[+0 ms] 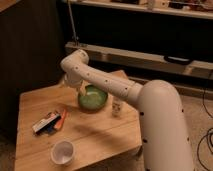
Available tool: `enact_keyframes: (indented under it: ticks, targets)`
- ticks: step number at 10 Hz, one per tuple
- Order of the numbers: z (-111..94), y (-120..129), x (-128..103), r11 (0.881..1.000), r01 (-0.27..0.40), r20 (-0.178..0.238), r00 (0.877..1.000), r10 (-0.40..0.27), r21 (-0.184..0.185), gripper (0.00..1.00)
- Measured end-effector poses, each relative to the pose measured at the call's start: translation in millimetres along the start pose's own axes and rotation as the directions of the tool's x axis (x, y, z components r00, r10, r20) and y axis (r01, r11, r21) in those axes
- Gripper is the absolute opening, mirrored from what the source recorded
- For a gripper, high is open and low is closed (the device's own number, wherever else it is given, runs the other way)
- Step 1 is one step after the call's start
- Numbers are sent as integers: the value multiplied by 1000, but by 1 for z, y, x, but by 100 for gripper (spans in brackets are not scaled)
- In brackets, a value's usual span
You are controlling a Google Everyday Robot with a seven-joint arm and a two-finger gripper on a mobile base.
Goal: Place the pepper in the ceramic bowl
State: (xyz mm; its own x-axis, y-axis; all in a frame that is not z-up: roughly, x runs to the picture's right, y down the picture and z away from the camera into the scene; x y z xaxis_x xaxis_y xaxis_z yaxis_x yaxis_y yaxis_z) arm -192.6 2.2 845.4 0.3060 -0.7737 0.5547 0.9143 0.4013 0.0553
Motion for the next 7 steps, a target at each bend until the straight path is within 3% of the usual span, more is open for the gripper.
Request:
enact_keyframes:
  ticks: [2,3,5,7]
  targets:
    - [4,8,0,1000,-25,27,999,25,-12,80]
    - [12,5,-6,998,-47,78,996,50,-48,80]
    - [32,-13,-18,995,-60,197,978,75,-81,80]
    - [54,-37,-36,994,-58,319,944,85,-92,80]
